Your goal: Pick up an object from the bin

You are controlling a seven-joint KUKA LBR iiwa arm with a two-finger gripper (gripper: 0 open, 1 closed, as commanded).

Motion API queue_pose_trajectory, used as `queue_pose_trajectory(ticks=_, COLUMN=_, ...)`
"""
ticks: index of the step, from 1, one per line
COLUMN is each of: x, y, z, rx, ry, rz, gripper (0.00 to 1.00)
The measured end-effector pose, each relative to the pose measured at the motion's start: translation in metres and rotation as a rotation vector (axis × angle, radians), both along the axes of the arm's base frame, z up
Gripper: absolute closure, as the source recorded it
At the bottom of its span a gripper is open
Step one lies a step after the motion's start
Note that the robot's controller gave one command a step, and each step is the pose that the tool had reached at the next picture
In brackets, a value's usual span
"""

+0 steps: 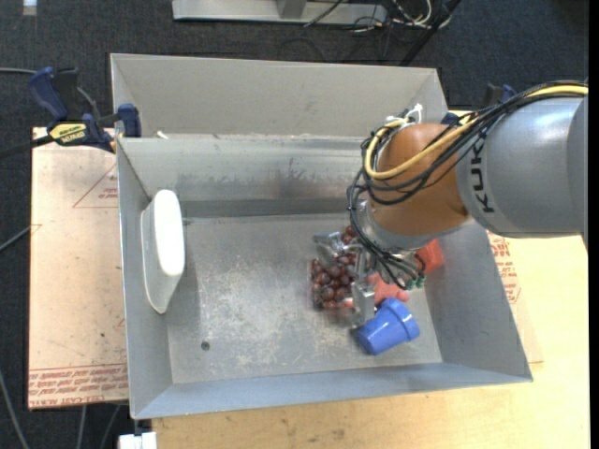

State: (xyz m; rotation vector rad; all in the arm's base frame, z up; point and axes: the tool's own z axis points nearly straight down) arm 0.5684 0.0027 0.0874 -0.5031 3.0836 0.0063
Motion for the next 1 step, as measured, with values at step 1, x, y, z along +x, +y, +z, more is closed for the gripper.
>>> queue_pose_trajectory(ticks=1, x=-0.0053, y=-0.0064, z=0.0111, rx=-0.001, ry=-0.001, rz=0.074, gripper=0.0)
